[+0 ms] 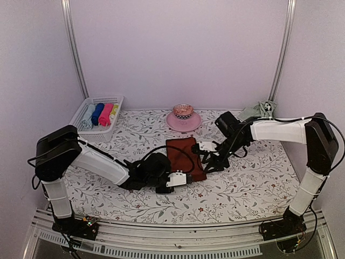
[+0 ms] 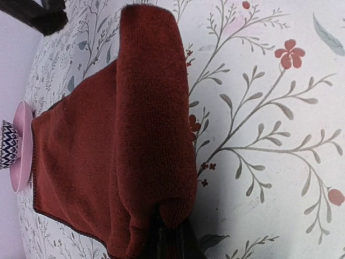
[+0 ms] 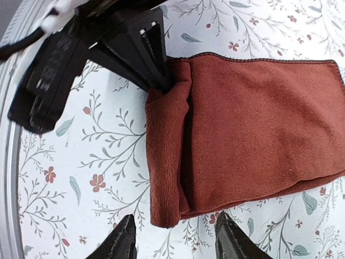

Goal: Roll the towels
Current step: Roll the towel at the center of the board.

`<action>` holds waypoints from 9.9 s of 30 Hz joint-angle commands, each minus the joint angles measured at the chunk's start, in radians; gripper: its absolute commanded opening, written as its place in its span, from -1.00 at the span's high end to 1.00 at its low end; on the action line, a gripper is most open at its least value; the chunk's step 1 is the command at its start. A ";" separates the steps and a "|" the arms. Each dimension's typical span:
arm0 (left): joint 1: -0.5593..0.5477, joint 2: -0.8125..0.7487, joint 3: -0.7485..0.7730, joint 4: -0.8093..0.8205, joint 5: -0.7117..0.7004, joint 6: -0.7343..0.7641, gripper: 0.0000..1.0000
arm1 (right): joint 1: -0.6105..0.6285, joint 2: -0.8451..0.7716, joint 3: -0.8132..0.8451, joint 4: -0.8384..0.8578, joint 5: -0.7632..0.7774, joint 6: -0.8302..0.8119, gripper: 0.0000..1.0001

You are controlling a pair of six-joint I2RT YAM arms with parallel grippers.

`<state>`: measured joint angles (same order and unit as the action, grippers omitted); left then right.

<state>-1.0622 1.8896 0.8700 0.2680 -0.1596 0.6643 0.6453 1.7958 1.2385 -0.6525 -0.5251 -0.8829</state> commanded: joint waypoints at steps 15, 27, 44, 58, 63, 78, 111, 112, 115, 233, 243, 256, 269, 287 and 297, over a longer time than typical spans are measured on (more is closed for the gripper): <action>0.118 -0.005 0.086 -0.245 0.340 -0.144 1.00 | 0.083 -0.211 -0.393 0.492 -0.011 -0.242 -0.11; 0.132 0.009 0.100 -0.261 0.375 -0.152 1.00 | 0.121 -0.147 -0.393 0.537 0.056 -0.211 -0.10; 0.137 0.028 0.115 -0.279 0.388 -0.157 1.00 | 0.125 -0.068 -0.364 0.537 0.129 -0.184 -0.03; 0.141 0.038 0.139 -0.348 0.468 -0.149 1.00 | 0.147 0.003 -0.336 0.585 0.280 -0.130 0.15; 0.148 0.037 0.142 -0.361 0.496 -0.150 0.94 | 0.158 0.033 -0.331 0.590 0.321 -0.121 0.26; 0.157 -0.050 0.069 -0.288 0.466 -0.158 0.36 | 0.161 0.056 -0.241 0.444 0.307 -0.077 0.95; -0.075 -0.206 -0.270 0.288 0.061 0.153 -0.29 | 0.036 0.384 0.314 -0.460 -0.303 -0.099 0.95; -0.081 -0.198 -0.268 0.287 0.057 0.159 -0.28 | 0.031 0.395 0.321 -0.469 -0.308 -0.097 0.95; -0.092 -0.174 -0.256 0.281 0.050 0.169 -0.26 | 0.007 0.423 0.331 -0.471 -0.303 -0.074 0.95; 0.220 -0.295 -0.137 0.039 0.449 -0.260 -0.39 | 0.142 0.181 0.000 0.048 0.125 -0.076 0.77; 0.026 -0.337 -0.304 0.262 0.219 0.022 -0.36 | 0.139 0.283 0.208 -0.249 -0.119 -0.053 0.79; -0.104 -0.179 -0.259 0.256 0.048 0.160 -0.29 | 0.075 0.468 0.360 -0.444 -0.275 -0.018 0.80; -0.118 -0.080 -0.219 0.311 -0.064 0.180 -0.21 | 0.068 0.481 0.374 -0.456 -0.274 -0.026 0.78; -0.117 -0.050 -0.131 0.154 -0.094 0.105 1.00 | 0.057 0.410 0.373 -0.463 -0.256 -0.064 0.50; -0.012 -0.107 -0.035 -0.111 0.150 -0.092 1.00 | 0.043 0.099 0.128 -0.222 -0.121 -0.141 0.09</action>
<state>-1.1370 1.8187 0.7948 0.3046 -0.1593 0.6830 0.6930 2.0487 1.4654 -1.0035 -0.7219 -0.9665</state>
